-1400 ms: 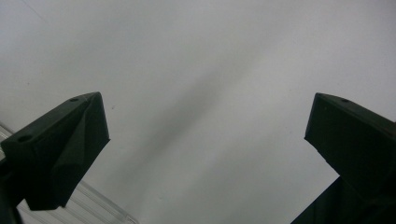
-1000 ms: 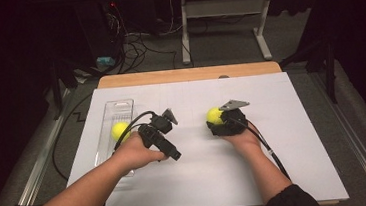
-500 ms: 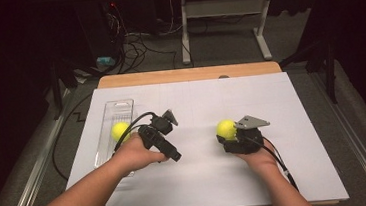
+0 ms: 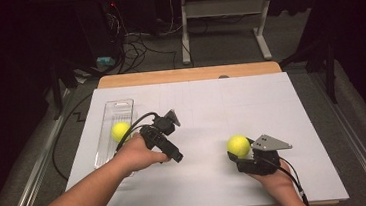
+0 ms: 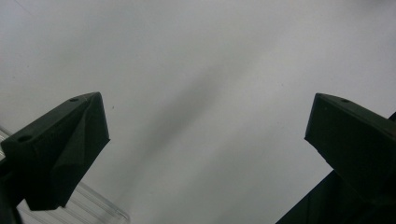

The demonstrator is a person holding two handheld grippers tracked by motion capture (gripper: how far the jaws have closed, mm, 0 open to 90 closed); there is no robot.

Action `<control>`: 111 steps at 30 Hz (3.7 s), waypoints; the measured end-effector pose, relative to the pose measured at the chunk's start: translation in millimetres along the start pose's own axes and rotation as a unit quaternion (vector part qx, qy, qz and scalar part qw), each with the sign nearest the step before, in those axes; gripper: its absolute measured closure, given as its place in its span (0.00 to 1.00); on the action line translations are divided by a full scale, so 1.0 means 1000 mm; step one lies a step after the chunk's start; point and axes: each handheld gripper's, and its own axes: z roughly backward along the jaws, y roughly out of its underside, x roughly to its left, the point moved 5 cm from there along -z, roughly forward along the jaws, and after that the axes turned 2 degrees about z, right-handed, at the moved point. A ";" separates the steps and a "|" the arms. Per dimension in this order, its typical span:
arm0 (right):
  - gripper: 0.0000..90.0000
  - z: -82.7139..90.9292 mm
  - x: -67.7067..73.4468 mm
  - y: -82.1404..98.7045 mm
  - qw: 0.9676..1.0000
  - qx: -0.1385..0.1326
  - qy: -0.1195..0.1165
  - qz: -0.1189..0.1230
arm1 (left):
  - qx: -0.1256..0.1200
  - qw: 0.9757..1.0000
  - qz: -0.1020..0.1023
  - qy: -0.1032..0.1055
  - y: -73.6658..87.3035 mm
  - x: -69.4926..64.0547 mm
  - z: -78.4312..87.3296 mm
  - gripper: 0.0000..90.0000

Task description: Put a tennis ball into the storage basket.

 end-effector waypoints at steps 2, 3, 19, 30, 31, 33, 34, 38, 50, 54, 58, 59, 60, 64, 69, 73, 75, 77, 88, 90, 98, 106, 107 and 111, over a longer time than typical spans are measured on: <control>0.30 0.002 0.002 0.001 1.000 0.000 -0.001 0.004 | -0.004 1.000 -0.001 -0.002 -0.001 -0.002 0.001 0.00; 0.30 0.003 0.004 0.002 1.000 0.000 -0.003 0.004 | -0.003 1.000 -0.004 -0.001 -0.002 -0.004 0.003 0.00; 0.30 -0.008 0.037 -0.006 0.999 -0.019 -0.042 0.025 | -0.020 0.999 -0.027 0.006 -0.018 -0.028 0.022 0.00; 0.30 -0.020 0.061 -0.009 0.997 -0.024 -0.065 0.044 | -0.012 0.999 -0.050 0.014 -0.030 -0.048 0.019 0.00; 0.30 -0.020 0.063 -0.009 0.996 -0.022 -0.069 0.044 | -0.015 0.998 -0.050 0.017 -0.032 -0.050 0.018 0.01; 0.30 -0.021 0.065 -0.009 0.996 -0.025 -0.069 0.044 | -0.012 0.998 -0.053 0.022 -0.034 -0.054 0.016 0.01; 0.30 -0.021 0.067 -0.009 0.996 -0.024 -0.074 0.047 | -0.013 0.998 -0.054 0.025 -0.035 -0.056 0.015 0.01; 0.30 -0.021 0.073 -0.012 0.995 -0.031 -0.080 0.047 | -0.009 0.998 -0.056 0.037 -0.039 -0.063 0.009 0.01; 0.30 -0.018 0.081 -0.020 0.994 -0.051 -0.089 0.048 | 0.013 0.996 -0.066 0.061 -0.045 -0.076 -0.012 0.01; 0.30 -0.017 0.082 -0.021 0.993 -0.053 -0.092 0.047 | 0.024 0.995 -0.072 0.069 -0.045 -0.079 -0.018 0.04; 0.30 -0.017 0.083 -0.022 0.993 -0.056 -0.091 0.047 | 0.024 0.994 -0.078 0.076 -0.045 -0.082 -0.021 0.12; 0.30 -0.017 0.083 -0.023 0.993 -0.055 -0.091 0.047 | 0.021 0.993 -0.078 0.080 -0.046 -0.083 -0.021 0.14; 0.30 -0.017 0.082 -0.022 0.993 -0.055 -0.089 0.047 | 0.021 0.993 -0.079 0.082 -0.046 -0.083 -0.021 0.17; 0.30 -0.017 0.081 -0.022 0.994 -0.055 -0.087 0.047 | 0.019 0.992 -0.080 0.099 -0.046 -0.084 -0.021 0.26; 0.30 -0.018 0.081 -0.022 0.994 -0.051 -0.084 0.051 | 0.026 0.992 -0.080 0.096 -0.046 -0.084 -0.021 0.29; 0.30 -0.018 0.081 -0.022 0.994 -0.050 -0.083 0.051 | 0.025 0.992 -0.083 0.089 -0.046 -0.085 -0.022 0.29; 0.29 -0.019 0.081 -0.022 0.994 -0.050 -0.084 0.048 | 0.024 0.993 -0.082 0.086 -0.046 -0.085 -0.022 0.30; 0.29 -0.019 0.081 -0.023 0.994 -0.052 -0.084 0.052 | 0.019 0.993 -0.077 0.085 -0.046 -0.086 -0.022 0.30; 0.03 -0.022 0.080 -0.022 0.994 -0.050 -0.090 0.047 | 0.012 0.994 -0.070 0.078 -0.048 -0.083 -0.016 0.30; 0.00 -0.023 0.079 -0.021 0.994 -0.050 -0.085 0.041 | 0.014 0.995 -0.069 0.076 -0.048 -0.081 -0.015 0.30; 0.00 -0.017 0.070 -0.021 0.995 -0.056 -0.073 0.040 | 0.013 0.996 -0.060 0.061 -0.047 -0.070 -0.011 0.30; 0.00 -0.009 0.044 -0.013 0.997 -0.050 -0.043 0.036 | 0.010 0.998 -0.038 0.042 -0.042 -0.049 -0.002 0.30; 0.00 -0.008 0.040 -0.011 0.997 -0.050 -0.036 0.035 | 0.012 0.999 -0.036 0.039 -0.041 -0.046 -0.001 0.30; 0.00 -0.004 0.024 -0.005 0.998 -0.046 -0.021 0.031 | 0.010 0.999 -0.021 0.031 -0.036 -0.032 0.005 0.30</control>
